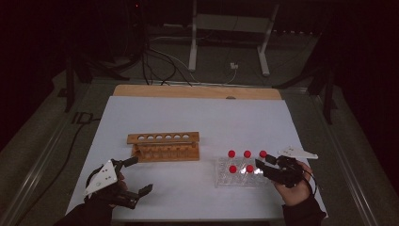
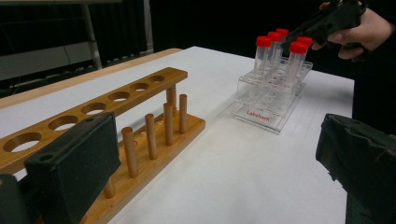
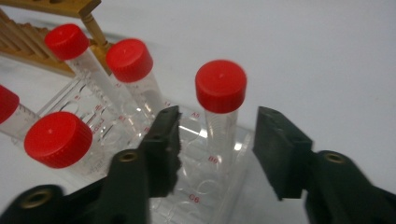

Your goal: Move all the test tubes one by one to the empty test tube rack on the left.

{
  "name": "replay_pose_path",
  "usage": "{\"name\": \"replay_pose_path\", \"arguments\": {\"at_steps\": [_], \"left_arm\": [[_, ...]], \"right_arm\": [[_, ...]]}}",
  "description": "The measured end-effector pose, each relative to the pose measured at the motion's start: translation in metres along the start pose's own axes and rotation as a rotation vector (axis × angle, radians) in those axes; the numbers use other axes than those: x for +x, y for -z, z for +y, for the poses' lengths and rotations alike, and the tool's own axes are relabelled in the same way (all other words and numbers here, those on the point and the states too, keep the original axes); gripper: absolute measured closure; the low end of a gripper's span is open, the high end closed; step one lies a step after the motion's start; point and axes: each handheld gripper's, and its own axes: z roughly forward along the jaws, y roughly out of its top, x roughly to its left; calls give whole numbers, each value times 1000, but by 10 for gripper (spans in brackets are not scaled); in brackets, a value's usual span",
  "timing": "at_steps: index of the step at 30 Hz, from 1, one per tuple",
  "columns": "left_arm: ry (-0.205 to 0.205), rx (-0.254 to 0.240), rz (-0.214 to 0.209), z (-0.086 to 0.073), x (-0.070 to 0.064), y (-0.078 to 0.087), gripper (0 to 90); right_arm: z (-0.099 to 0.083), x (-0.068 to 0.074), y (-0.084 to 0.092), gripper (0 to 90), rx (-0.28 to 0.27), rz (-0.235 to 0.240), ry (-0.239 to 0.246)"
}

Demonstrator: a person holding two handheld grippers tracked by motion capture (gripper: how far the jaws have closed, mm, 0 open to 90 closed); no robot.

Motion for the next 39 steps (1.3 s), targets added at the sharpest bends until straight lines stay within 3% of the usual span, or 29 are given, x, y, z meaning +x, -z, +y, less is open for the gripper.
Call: {"name": "replay_pose_path", "arguments": {"at_steps": [9, 14, 28, 39], "left_arm": [[-2, 6, 2, 0, 0, -1, 4], [-1, 7, 2, 0, 0, -1, 4], [-4, 12, 3, 0, 0, -1, 4], [-2, 20, 3, 0, 0, -2, 3]], "right_arm": [[0, 0, -4, 716, 33, -7, 24], [-1, -3, -6, 717, 32, 6, 10], [0, 1, -5, 751, 29, -36, 52], [13, 0, 10, 752, -4, -16, 41]]}}
